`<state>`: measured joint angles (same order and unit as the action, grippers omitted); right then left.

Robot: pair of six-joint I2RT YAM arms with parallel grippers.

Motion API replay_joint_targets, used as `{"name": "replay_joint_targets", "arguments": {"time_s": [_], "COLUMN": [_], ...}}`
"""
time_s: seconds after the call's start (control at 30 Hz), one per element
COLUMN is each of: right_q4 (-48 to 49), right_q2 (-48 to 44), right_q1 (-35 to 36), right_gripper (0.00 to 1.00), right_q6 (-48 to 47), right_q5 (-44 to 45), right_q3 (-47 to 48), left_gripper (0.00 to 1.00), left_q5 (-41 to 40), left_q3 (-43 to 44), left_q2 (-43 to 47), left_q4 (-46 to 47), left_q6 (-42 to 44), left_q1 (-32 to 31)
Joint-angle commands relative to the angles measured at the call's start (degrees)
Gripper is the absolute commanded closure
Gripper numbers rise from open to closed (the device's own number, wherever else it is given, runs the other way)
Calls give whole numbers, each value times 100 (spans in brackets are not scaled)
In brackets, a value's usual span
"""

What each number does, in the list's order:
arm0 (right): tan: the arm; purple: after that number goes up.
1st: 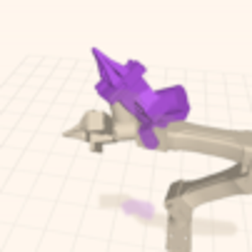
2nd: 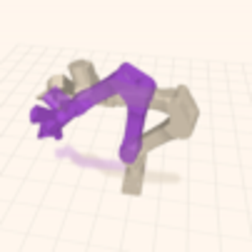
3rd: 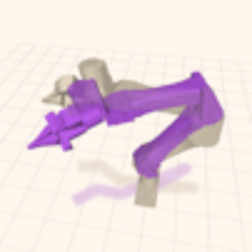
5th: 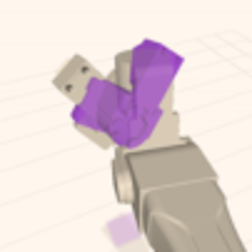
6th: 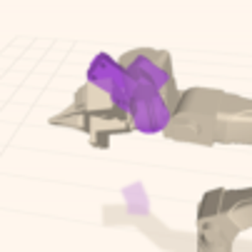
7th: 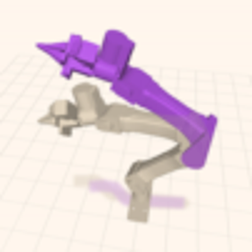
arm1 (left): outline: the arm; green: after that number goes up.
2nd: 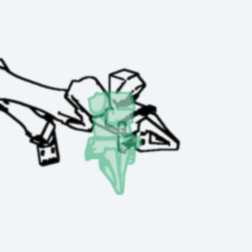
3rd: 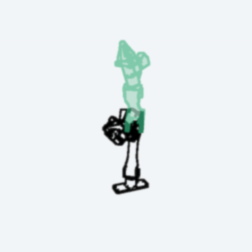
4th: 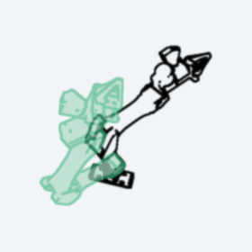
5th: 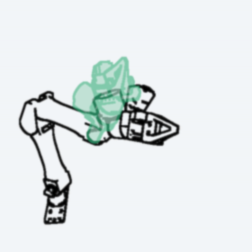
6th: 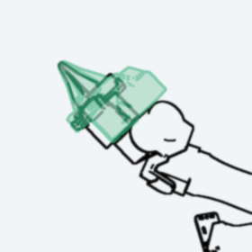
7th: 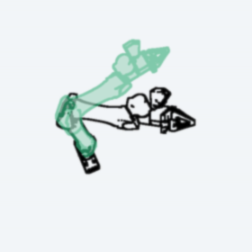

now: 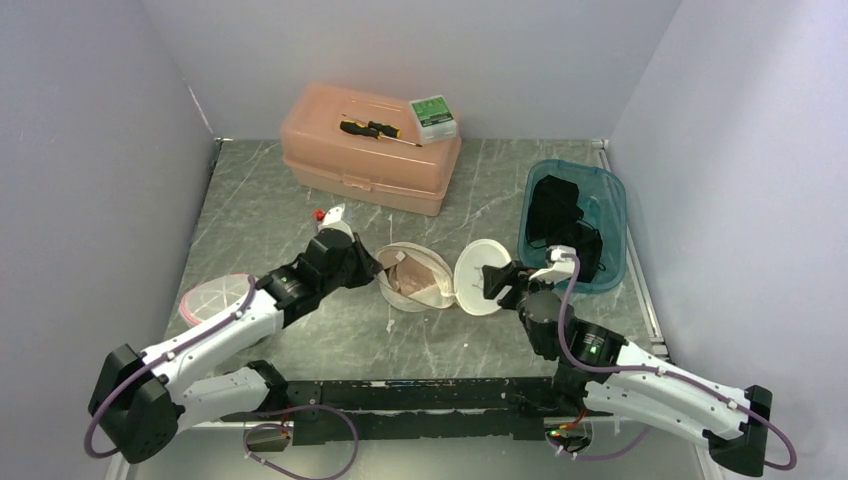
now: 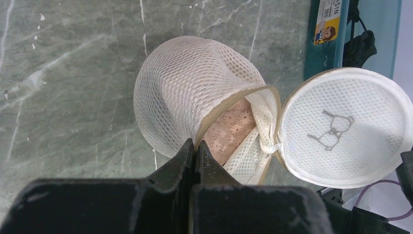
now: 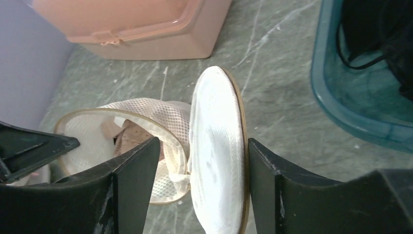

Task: Unzip the laundry bag and remove the bra
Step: Open the laundry bag at the center of the board.

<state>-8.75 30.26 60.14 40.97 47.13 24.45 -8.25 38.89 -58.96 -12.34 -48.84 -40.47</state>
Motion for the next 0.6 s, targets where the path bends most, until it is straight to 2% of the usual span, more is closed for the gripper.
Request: {"name": "replay_joint_targets", "arguments": {"time_s": [0.0, 0.13, 0.3, 0.4, 0.57], "right_q4": [-918, -739, -1034, -481, 205], "right_q2": [-305, -355, 754, 1046, 1873], "right_q1": [7, 17, 38, 48, 29], "right_gripper": [30, 29, 30, 30, 31], "right_q6": [-39, -1008, -1256, -1290, -1181], "right_q5": [466, -366, -1220, -1847, -2372], "right_q3": [523, 1040, 1981, 1845, 1561], "left_gripper": [97, 97, 97, 97, 97], "left_q5": [168, 161, 129, 149, 34], "left_q3": [326, 332, 427, 492, 556], "left_q2": [-308, -411, -583, -691, -793], "left_q4": [-352, -382, -565, -650, -892], "left_q6": [-82, -66, -19, -8, -40], "left_q1": [-22, -23, -21, -23, -22]}}
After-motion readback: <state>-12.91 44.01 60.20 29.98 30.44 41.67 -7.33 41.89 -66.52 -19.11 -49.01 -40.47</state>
